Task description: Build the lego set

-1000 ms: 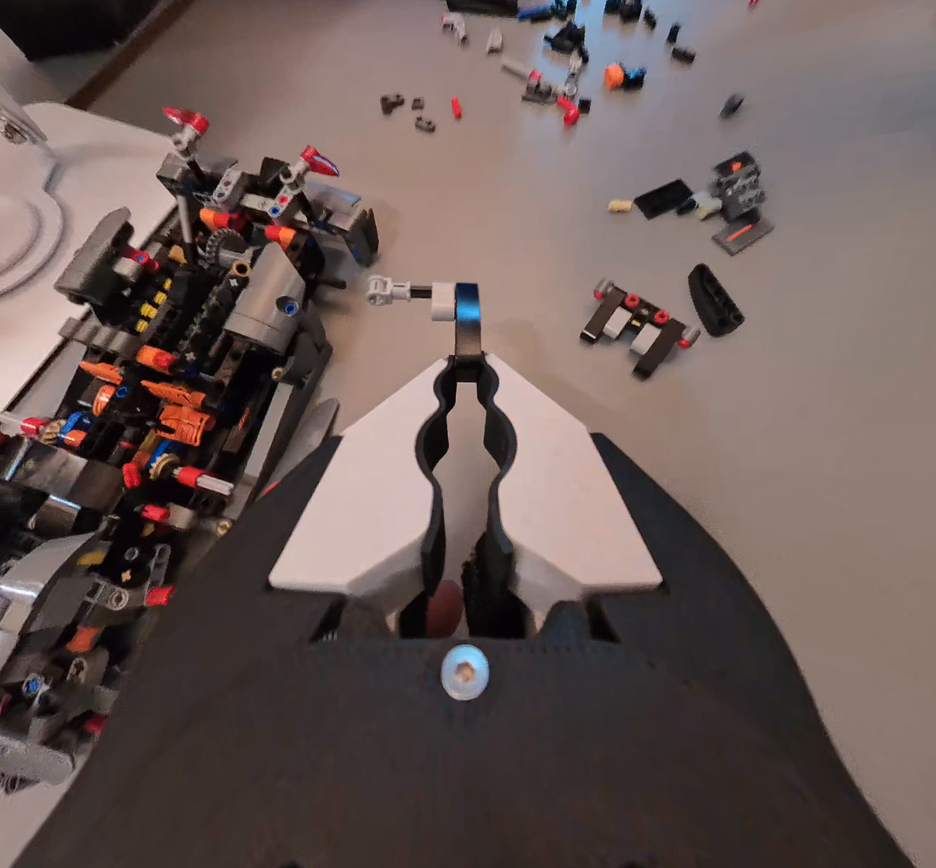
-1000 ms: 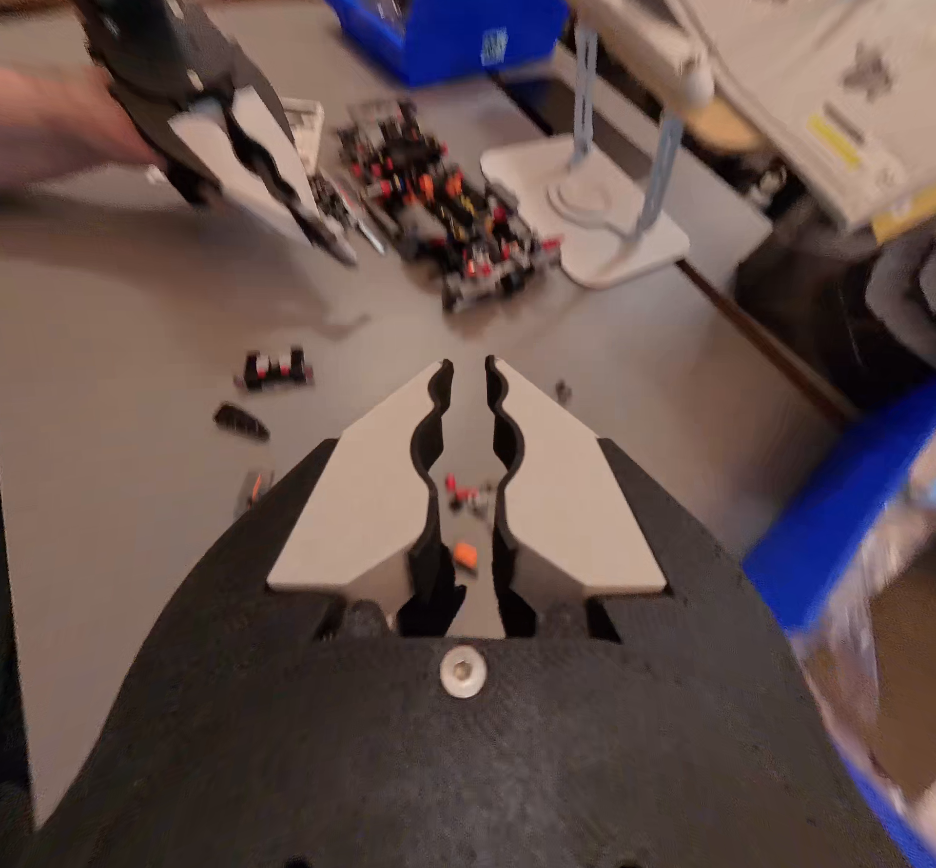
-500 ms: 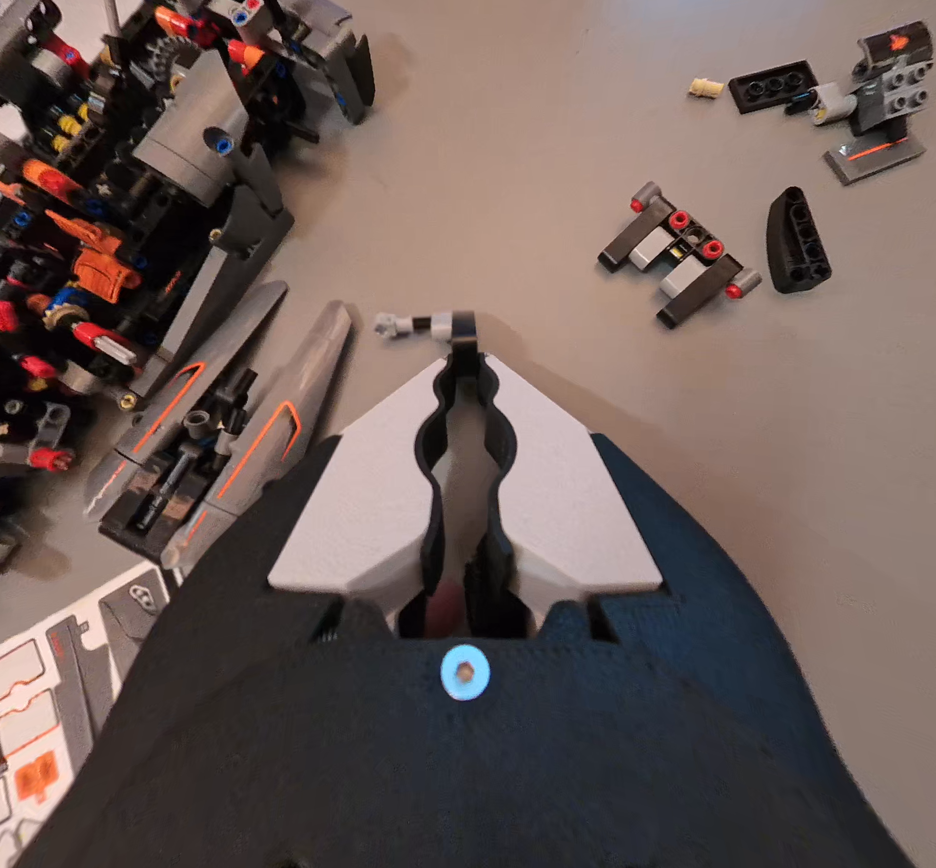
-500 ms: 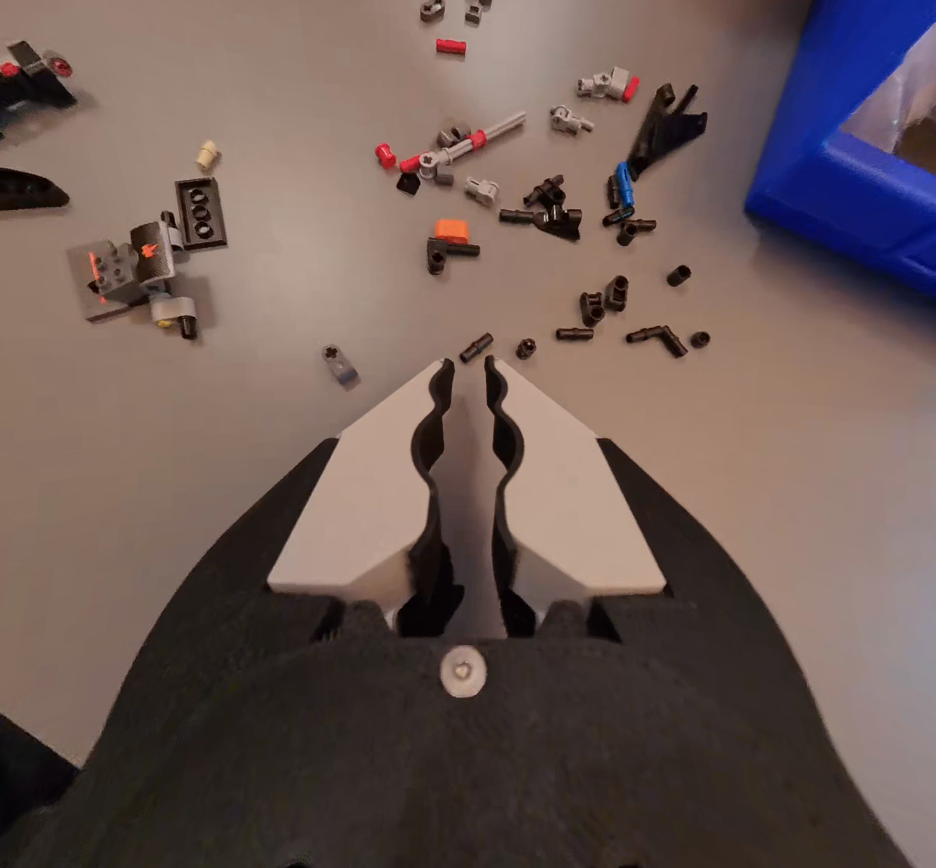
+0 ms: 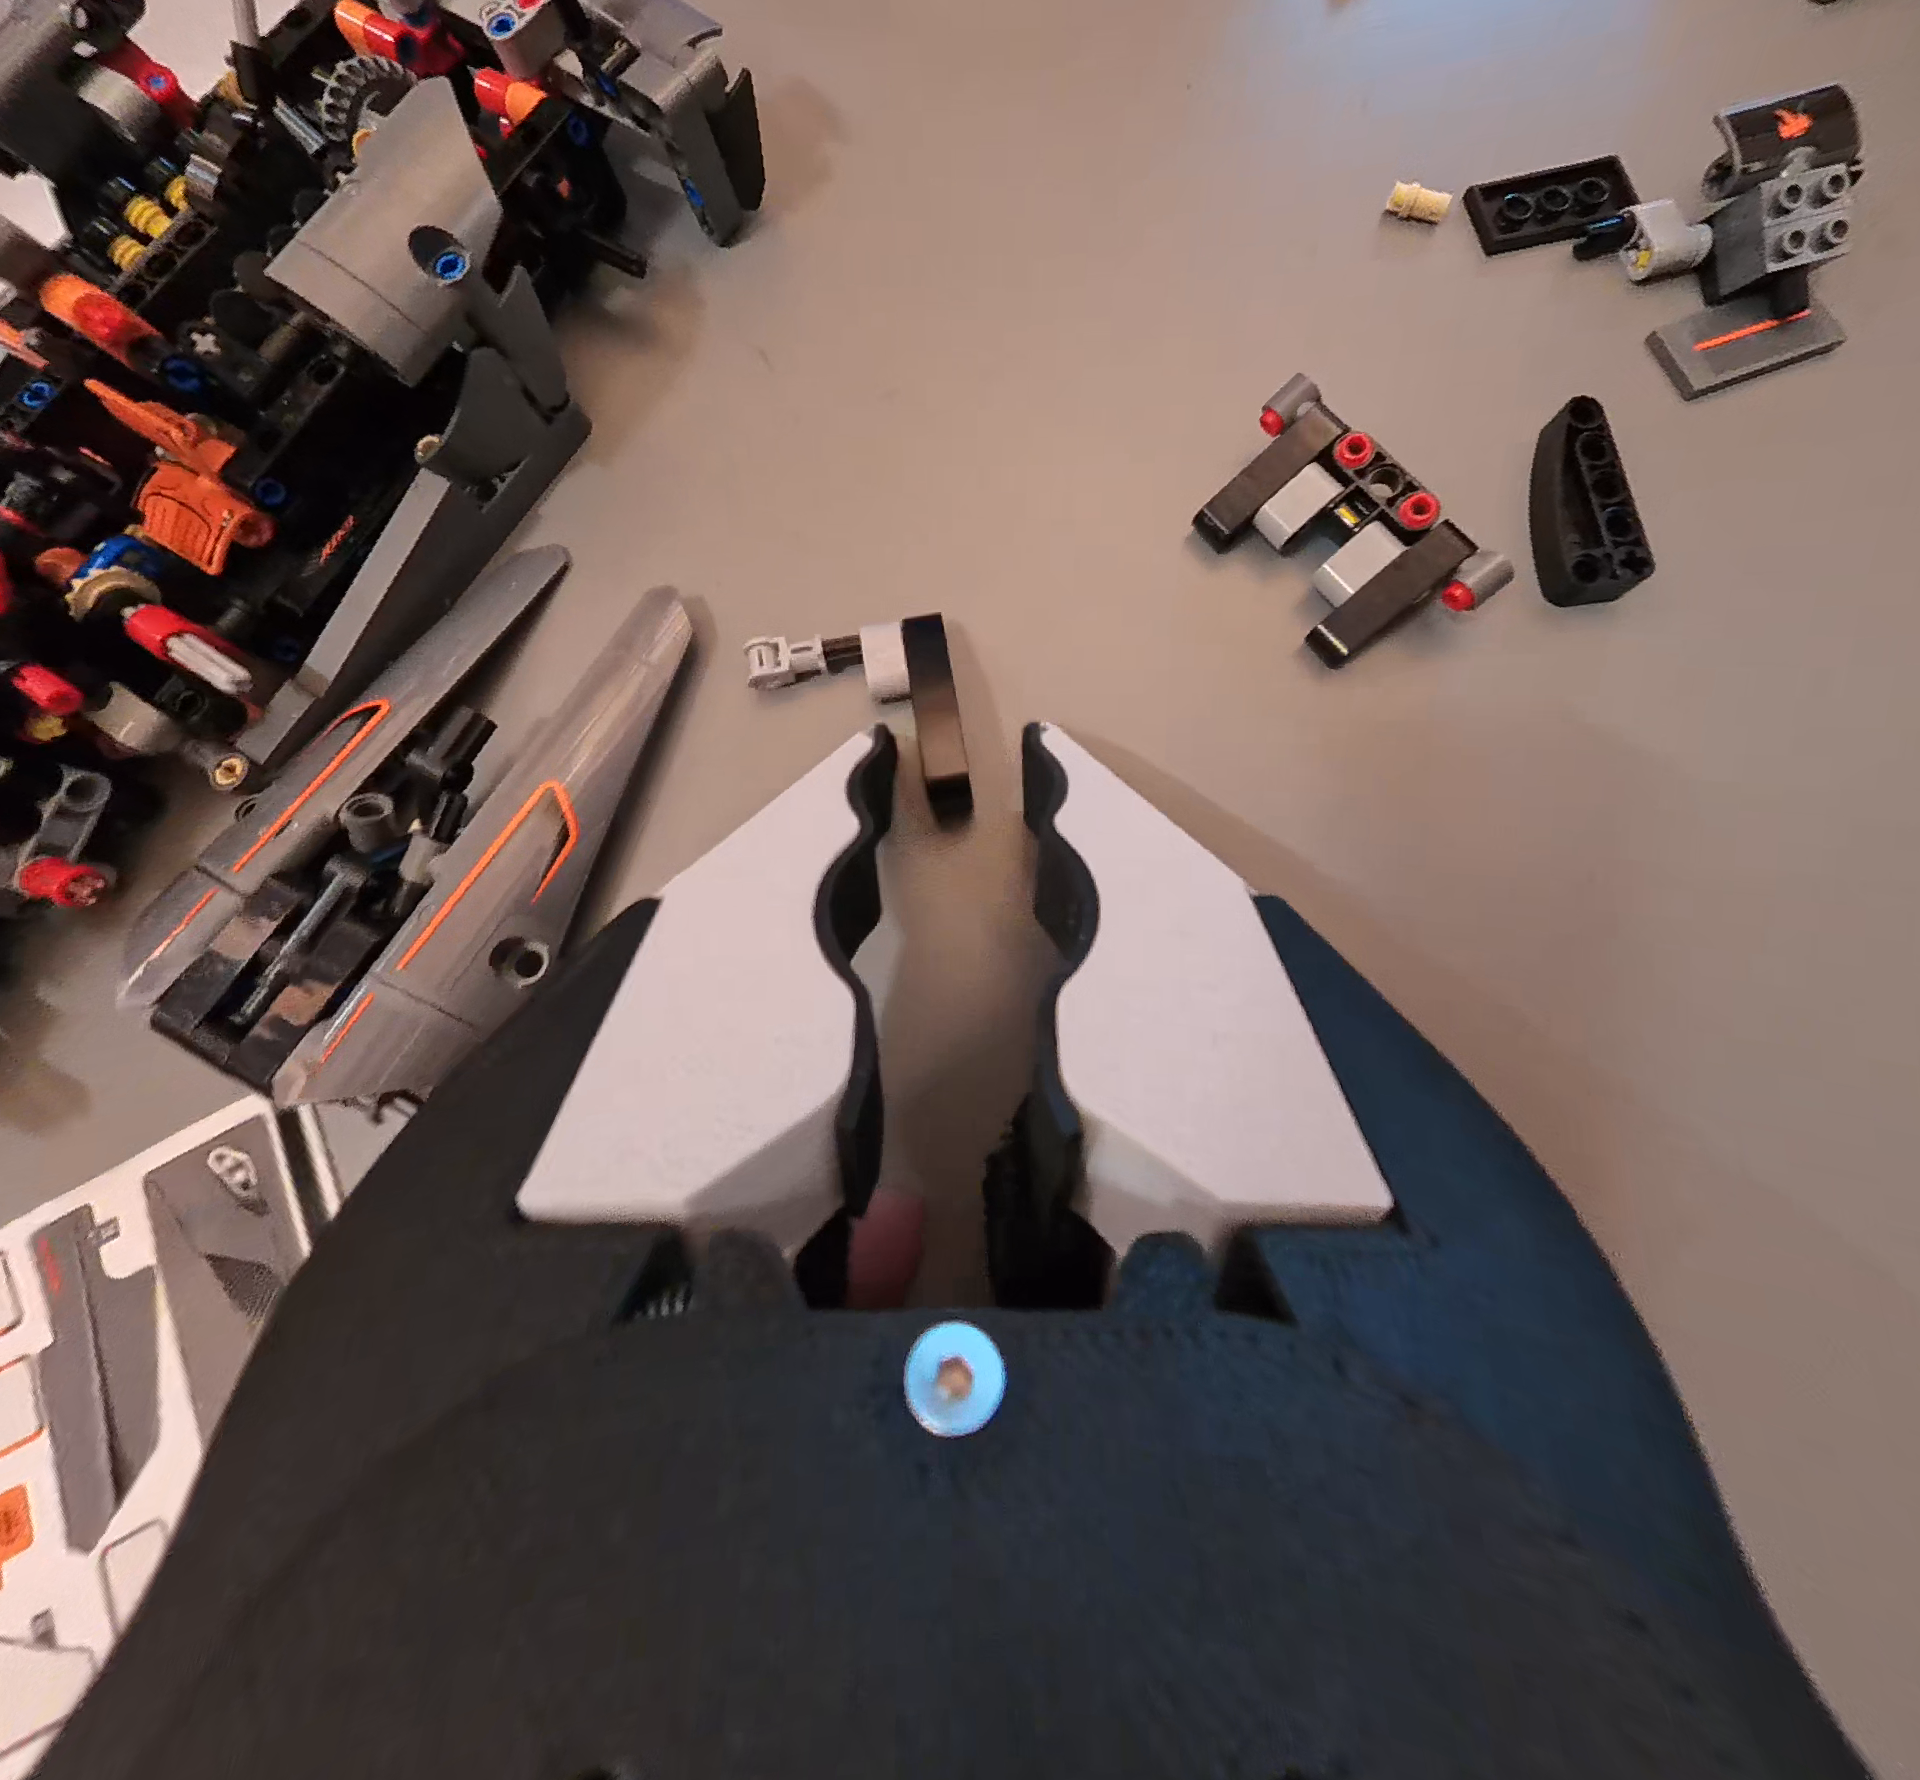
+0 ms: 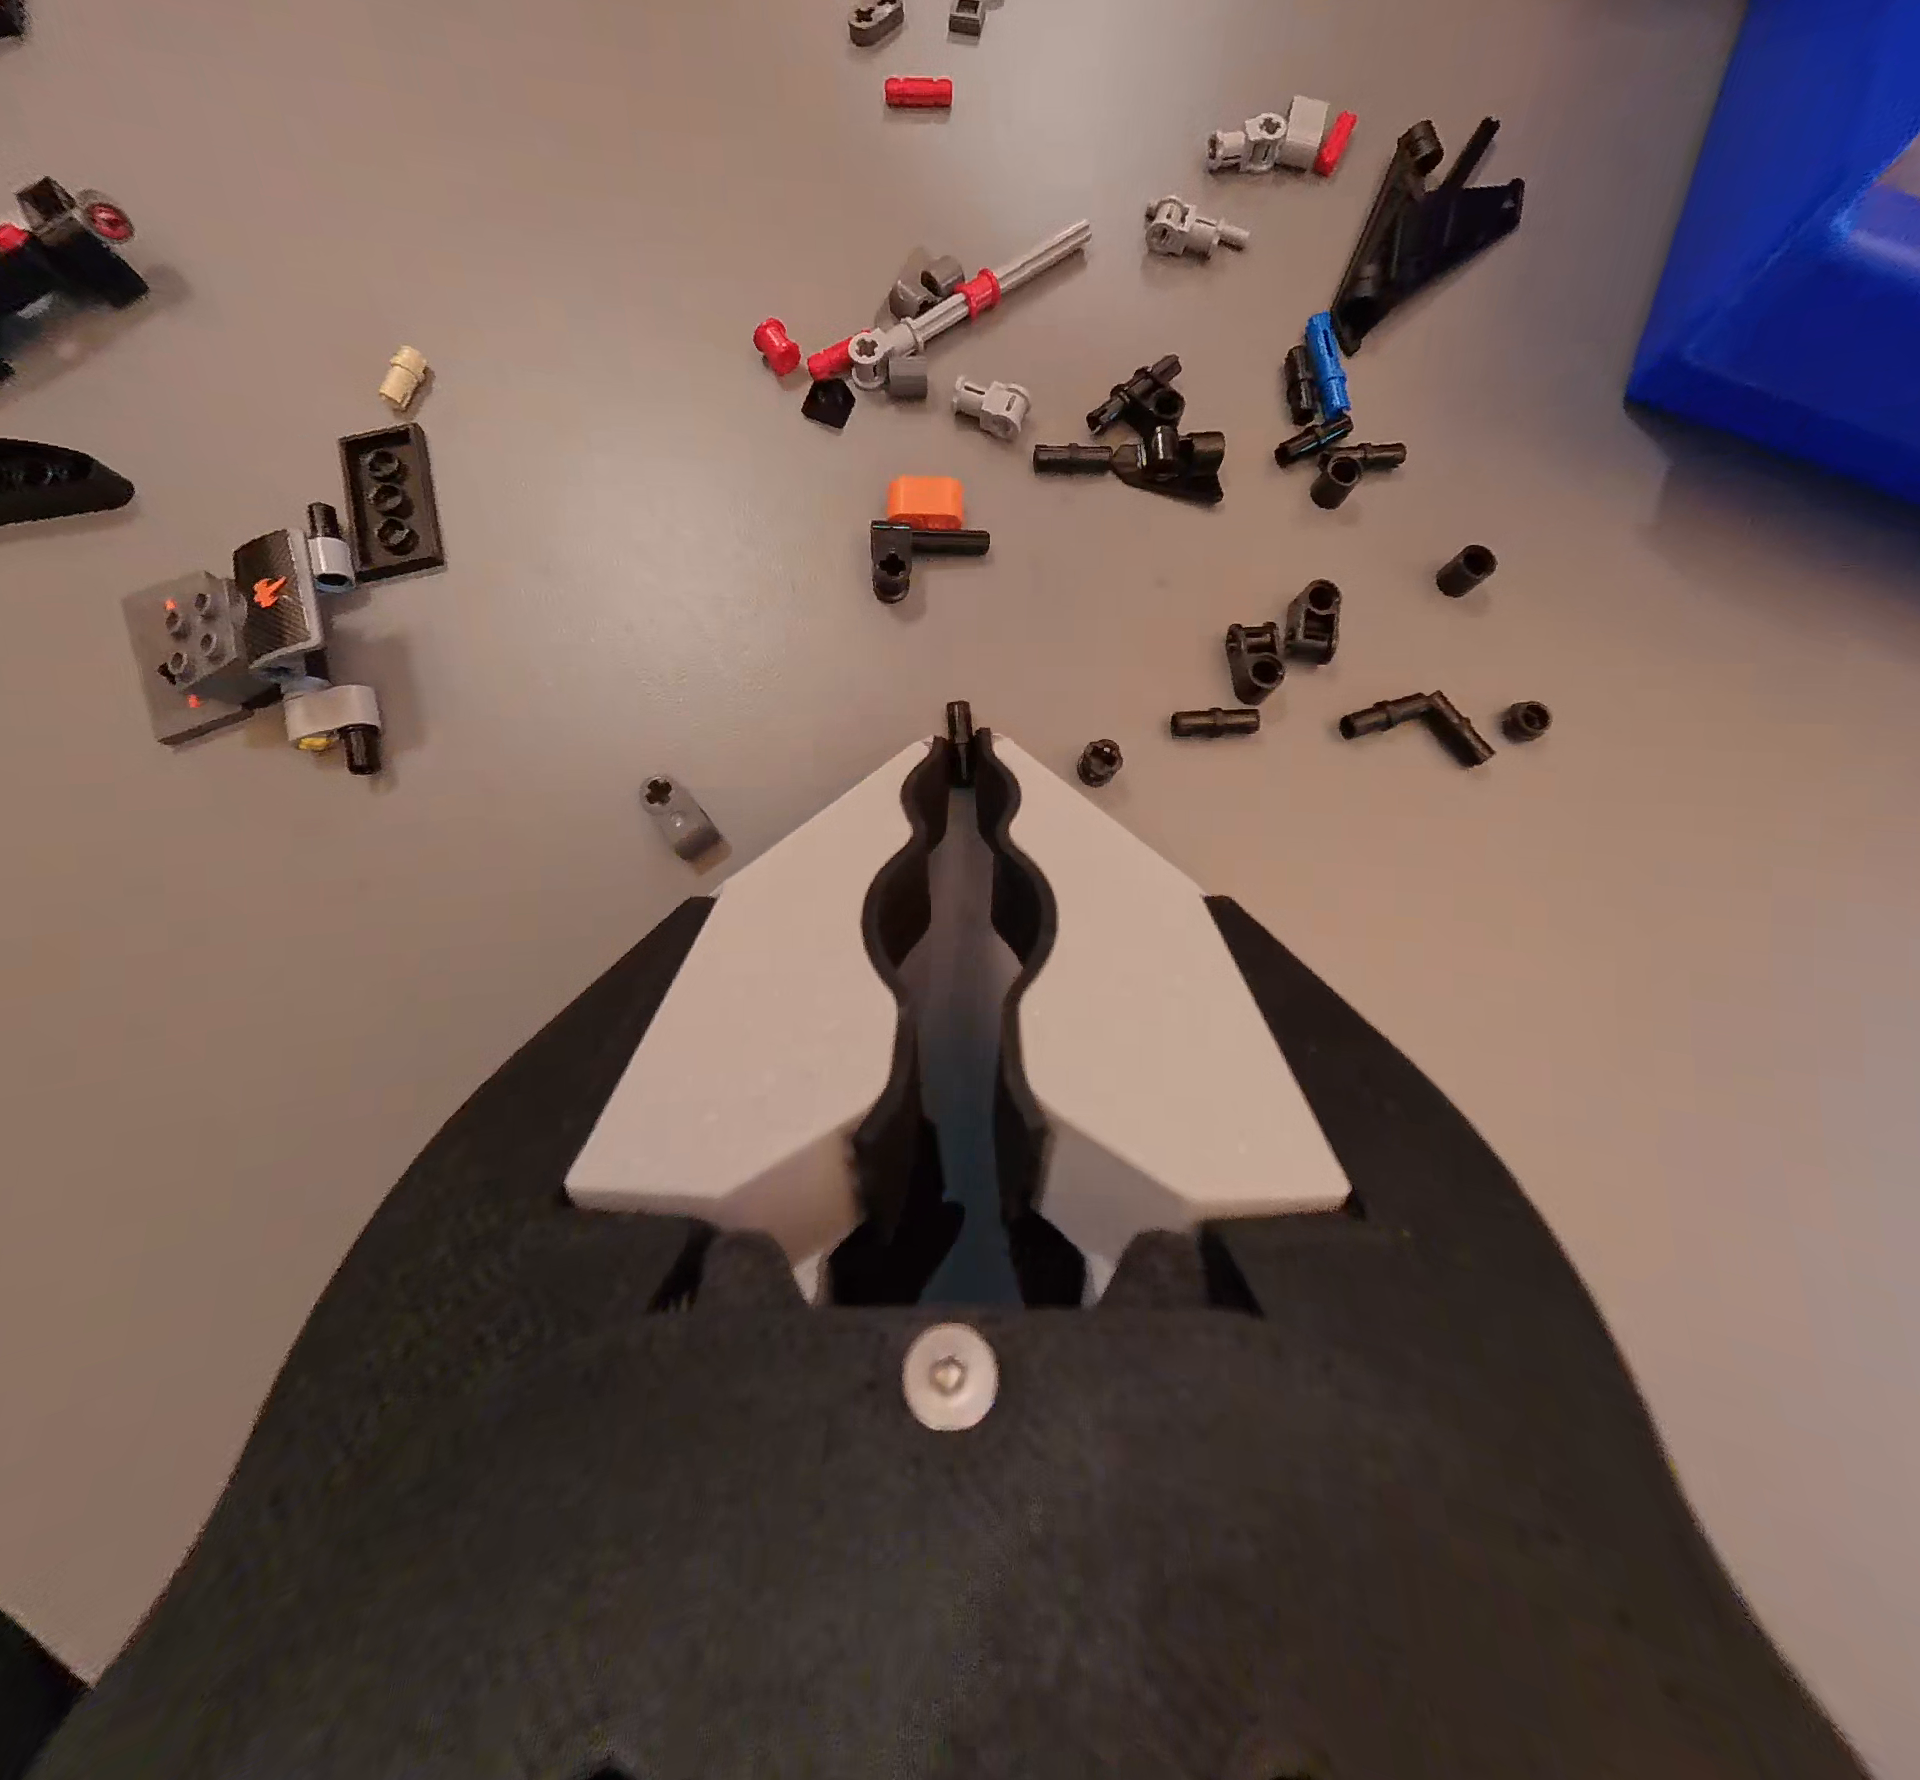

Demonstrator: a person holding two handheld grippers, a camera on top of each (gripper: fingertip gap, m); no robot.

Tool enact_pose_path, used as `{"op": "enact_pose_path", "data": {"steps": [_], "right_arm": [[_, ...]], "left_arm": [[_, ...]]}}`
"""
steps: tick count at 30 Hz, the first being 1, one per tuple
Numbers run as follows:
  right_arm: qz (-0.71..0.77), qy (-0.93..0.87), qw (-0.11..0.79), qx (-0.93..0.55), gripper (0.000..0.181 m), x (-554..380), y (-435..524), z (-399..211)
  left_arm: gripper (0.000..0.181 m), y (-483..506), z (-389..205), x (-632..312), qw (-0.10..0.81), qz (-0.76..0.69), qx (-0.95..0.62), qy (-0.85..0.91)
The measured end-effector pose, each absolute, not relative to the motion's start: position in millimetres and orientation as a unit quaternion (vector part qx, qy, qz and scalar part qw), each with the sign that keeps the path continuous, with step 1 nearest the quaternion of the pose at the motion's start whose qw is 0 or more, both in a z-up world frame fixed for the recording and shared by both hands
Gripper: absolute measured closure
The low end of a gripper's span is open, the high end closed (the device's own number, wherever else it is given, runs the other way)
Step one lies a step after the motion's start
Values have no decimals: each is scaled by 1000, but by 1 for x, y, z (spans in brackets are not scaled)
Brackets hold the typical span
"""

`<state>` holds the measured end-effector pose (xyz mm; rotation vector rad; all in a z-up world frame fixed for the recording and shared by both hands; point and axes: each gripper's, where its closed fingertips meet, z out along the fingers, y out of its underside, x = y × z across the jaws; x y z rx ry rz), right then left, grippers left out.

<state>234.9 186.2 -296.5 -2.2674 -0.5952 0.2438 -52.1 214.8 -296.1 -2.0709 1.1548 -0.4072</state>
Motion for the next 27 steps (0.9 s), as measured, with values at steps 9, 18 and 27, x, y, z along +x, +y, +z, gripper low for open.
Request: {"op": "enact_pose_path", "data": {"steps": [9, 18, 27], "right_arm": [[300, -346, 392, -798, 179, 110, 168, -232], [514, -420, 275, -696, 179, -13, 141, -209], [550, -422, 221, -686, 179, -25, 137, -211]], "left_arm": [[145, 194, -250, -49, 451, -148, -716, 513], [151, 154, -218, -22, 525, -101, -575, 619], [172, 140, -218, -15, 532, -79, -522, 662]]}}
